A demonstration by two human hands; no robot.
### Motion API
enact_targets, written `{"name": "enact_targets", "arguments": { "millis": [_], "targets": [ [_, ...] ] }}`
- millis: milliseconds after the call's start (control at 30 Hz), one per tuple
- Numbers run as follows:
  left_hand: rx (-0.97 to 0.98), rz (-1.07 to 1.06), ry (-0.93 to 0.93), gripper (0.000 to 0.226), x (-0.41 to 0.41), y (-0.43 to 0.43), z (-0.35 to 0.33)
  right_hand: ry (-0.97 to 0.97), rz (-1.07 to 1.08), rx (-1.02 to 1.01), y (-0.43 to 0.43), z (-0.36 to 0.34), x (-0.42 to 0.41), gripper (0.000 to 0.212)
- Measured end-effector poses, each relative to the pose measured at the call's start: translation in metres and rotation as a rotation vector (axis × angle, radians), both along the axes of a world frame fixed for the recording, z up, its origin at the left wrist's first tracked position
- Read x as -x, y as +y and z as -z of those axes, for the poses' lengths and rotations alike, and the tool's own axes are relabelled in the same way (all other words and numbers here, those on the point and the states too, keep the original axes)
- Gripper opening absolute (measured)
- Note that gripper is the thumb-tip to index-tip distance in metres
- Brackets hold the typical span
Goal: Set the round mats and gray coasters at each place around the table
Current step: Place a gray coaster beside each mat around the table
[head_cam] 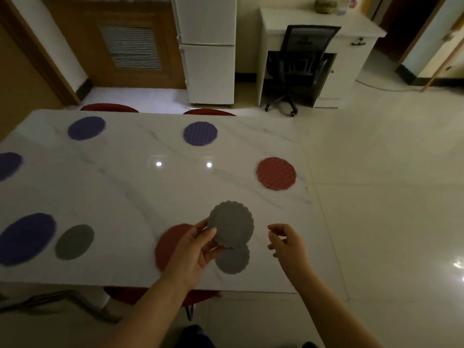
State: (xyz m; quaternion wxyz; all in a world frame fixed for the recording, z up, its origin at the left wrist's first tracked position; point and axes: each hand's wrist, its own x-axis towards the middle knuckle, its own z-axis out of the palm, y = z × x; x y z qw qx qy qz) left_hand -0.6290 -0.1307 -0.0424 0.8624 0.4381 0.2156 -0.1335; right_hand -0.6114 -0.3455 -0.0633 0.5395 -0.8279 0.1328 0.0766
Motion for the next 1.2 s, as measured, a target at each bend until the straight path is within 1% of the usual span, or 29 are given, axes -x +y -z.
{"name": "enact_targets", "arguments": {
  "millis": [67, 133, 200, 267, 367, 500, 667, 800, 967, 1067, 1133, 1167, 1200],
  "targets": [
    [-0.013, -0.055, -0.01, 0.047, 0.0, -0.037, 0.001, -0.004, -0.12, -0.067, -0.026, -0.014, -0.01, 0.018],
    [-0.002, -0.13, -0.022, 0.048, 0.003, -0.08, 0.003, -0.026, -0.273, -0.092, -0.056, -0.031, -0.018, 0.026],
    [0.031, -0.199, -0.041, 0.047, 0.005, -0.123, 0.006, -0.072, -0.408, -0.036, -0.086, -0.046, -0.025, 0.032],
    [0.048, -0.25, -0.045, 0.043, 0.006, -0.161, 0.007, -0.102, -0.471, 0.044, -0.116, -0.058, -0.031, 0.035],
    [0.05, -0.293, -0.047, 0.043, 0.003, -0.203, 0.007, -0.149, -0.517, 0.1, -0.154, -0.066, -0.041, 0.036],
    [-0.014, -0.342, -0.029, 0.048, -0.013, -0.233, 0.007, -0.139, -0.513, 0.136, -0.182, -0.064, -0.064, 0.032],
    [-0.027, -0.442, -0.017, 0.047, -0.056, -0.253, 0.015, -0.1, -0.579, 0.167, -0.189, -0.06, -0.123, 0.021],
    [-0.026, -0.505, -0.04, 0.049, -0.102, -0.257, 0.023, -0.072, -0.576, 0.18, -0.184, -0.063, -0.181, 0.01],
    [-0.009, -0.57, -0.054, 0.052, -0.144, -0.262, 0.022, -0.042, -0.619, 0.204, -0.179, -0.065, -0.24, 0.015],
    [-0.002, -0.599, -0.054, 0.056, -0.159, -0.265, 0.016, -0.032, -0.665, 0.195, -0.179, -0.065, -0.265, 0.012],
    [-0.008, -0.626, -0.035, 0.058, -0.169, -0.27, 0.013, -0.027, -0.696, 0.161, -0.18, -0.063, -0.28, 0.004],
    [-0.008, -0.652, -0.022, 0.058, -0.175, -0.273, 0.012, -0.036, -0.724, 0.152, -0.181, -0.062, -0.287, 0.008],
    [-0.009, -0.684, -0.006, 0.056, -0.181, -0.276, 0.012, -0.053, -0.76, 0.155, -0.181, -0.06, -0.294, 0.018]
  ]
}}
